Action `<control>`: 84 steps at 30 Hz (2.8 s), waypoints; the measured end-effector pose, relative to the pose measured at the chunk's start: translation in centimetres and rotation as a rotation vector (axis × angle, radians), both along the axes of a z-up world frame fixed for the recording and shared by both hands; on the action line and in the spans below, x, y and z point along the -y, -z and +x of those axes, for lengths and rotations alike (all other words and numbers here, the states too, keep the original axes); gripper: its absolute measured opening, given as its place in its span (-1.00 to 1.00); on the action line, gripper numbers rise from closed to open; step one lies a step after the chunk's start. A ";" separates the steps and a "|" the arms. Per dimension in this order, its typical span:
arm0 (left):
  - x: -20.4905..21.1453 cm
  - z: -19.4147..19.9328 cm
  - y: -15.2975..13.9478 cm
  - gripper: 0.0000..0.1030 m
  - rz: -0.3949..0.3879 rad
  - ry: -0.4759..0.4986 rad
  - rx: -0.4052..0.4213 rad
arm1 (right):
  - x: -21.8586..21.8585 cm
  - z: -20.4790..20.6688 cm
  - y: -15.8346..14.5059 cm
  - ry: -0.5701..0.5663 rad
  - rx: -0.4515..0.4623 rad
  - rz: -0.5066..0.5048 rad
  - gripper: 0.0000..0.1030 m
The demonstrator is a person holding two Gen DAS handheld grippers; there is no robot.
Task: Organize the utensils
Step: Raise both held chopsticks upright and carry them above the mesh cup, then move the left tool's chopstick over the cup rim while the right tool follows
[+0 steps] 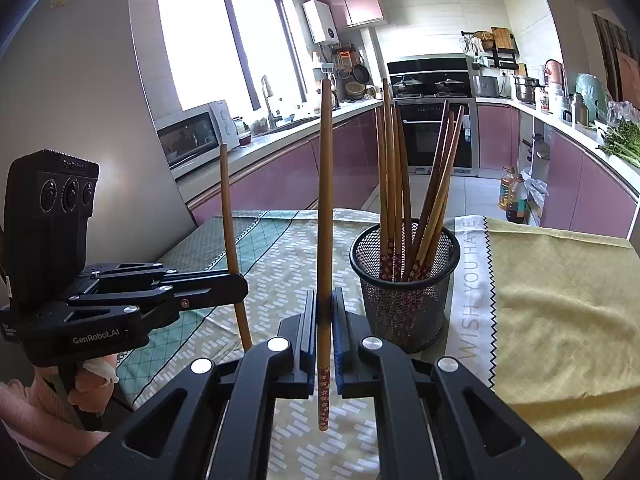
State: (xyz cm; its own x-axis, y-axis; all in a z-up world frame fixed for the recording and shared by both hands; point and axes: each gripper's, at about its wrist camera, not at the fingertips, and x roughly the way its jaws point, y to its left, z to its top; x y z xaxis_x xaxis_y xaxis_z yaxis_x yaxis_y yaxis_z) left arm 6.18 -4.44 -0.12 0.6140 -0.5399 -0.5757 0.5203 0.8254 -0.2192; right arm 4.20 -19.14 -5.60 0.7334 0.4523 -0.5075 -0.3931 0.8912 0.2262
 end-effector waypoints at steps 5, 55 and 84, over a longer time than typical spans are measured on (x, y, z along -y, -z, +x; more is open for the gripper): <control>0.1 0.1 -0.2 -0.86 0.002 -0.002 0.004 | 0.0 0.1 -0.1 0.001 0.002 -0.001 -0.88; 0.9 0.3 -1.3 -0.86 0.010 0.023 0.051 | -0.3 0.3 -1.6 0.024 0.043 0.001 -0.88; 1.4 0.2 -2.5 -0.86 0.013 0.034 0.077 | -0.9 1.2 -2.5 0.023 0.058 0.007 -0.88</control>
